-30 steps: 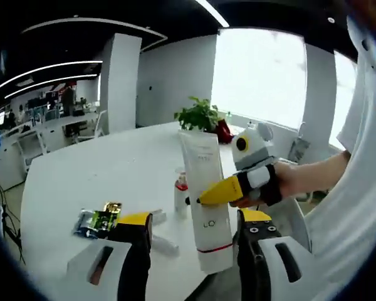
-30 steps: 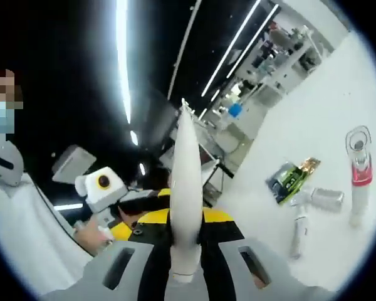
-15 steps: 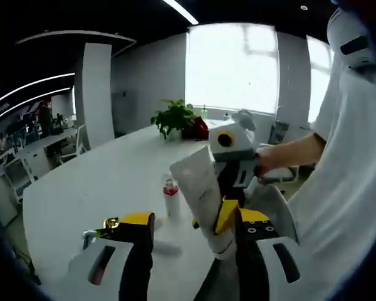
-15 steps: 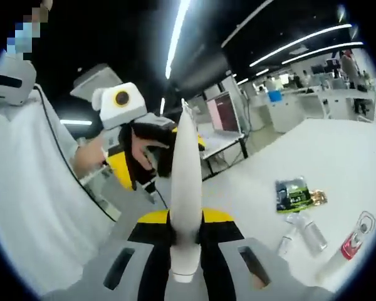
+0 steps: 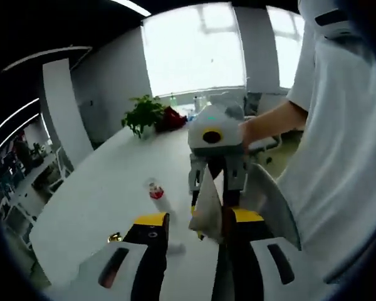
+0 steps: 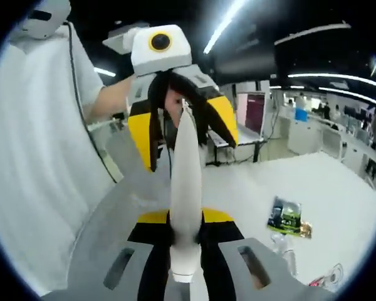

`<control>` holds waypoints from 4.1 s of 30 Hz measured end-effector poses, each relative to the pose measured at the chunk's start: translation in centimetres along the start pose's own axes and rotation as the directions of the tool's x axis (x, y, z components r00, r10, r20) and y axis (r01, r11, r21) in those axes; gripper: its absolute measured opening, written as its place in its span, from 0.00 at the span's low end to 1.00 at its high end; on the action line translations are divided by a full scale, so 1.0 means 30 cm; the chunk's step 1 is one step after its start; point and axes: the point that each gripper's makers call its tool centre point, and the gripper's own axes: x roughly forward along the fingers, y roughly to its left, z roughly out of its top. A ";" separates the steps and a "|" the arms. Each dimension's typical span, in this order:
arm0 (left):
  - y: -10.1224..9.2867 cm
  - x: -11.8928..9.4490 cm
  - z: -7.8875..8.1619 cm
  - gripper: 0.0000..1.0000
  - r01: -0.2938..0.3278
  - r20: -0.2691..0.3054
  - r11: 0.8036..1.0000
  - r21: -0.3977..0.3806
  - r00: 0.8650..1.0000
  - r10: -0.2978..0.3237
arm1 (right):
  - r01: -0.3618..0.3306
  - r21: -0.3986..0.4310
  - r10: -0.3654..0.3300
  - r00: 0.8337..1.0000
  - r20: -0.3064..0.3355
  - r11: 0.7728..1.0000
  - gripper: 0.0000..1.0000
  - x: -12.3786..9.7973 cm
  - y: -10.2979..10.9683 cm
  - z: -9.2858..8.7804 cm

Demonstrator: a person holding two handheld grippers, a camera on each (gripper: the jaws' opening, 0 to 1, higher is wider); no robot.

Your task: Arrange the skincare products in the storage area until every visible bottle or jar stands upright without overlapping.

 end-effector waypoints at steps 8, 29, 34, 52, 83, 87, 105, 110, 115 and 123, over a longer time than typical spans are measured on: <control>-0.083 0.064 -0.011 0.26 0.095 -0.079 0.993 0.075 0.993 -0.089 | 0.000 -0.044 -0.002 1.000 -0.024 0.999 0.16 0.009 0.019 -0.009; -0.082 0.126 -0.072 0.15 0.087 -0.122 0.989 0.119 0.990 -0.072 | 0.054 -0.089 -0.063 0.993 -0.099 0.995 0.18 0.009 -0.015 -0.095; -0.055 0.173 -0.100 0.15 0.097 -0.131 0.987 0.126 0.988 -0.080 | 0.123 -0.071 -0.132 0.983 -0.132 0.990 0.19 -0.001 -0.056 -0.146; 0.038 0.383 -0.113 0.15 0.166 -0.156 0.976 0.142 0.977 -0.144 | 0.437 0.112 -0.415 0.893 -0.175 0.893 0.24 -0.105 -0.220 -0.323; 0.126 0.608 -0.232 0.15 0.278 -0.195 0.953 0.123 0.948 -0.252 | 0.550 0.248 -0.473 0.825 -0.309 0.797 0.22 -0.129 -0.349 -0.542; 0.157 0.614 -0.238 0.15 0.264 -0.189 0.959 0.100 0.952 -0.242 | 0.548 0.241 -0.468 0.824 -0.321 0.801 0.23 -0.133 -0.371 -0.556; 0.266 0.648 -0.242 0.15 0.212 -0.162 0.968 0.132 0.968 -0.190 | 0.627 0.286 -0.535 0.773 -0.340 0.724 0.20 -0.201 -0.409 -0.614; 0.308 0.662 -0.239 0.15 0.183 -0.156 0.974 0.134 0.974 -0.161 | 0.651 0.306 -0.558 0.756 -0.343 0.694 0.20 -0.225 -0.400 -0.625; 0.346 0.674 -0.237 0.15 0.158 -0.156 0.977 0.144 0.978 -0.136 | 0.651 0.314 -0.559 0.757 -0.338 0.691 0.20 -0.218 -0.397 -0.621; 0.398 0.688 -0.241 0.15 0.139 -0.153 0.979 0.146 0.981 -0.116 | 0.649 0.316 -0.560 0.759 -0.332 0.692 0.19 -0.208 -0.397 -0.617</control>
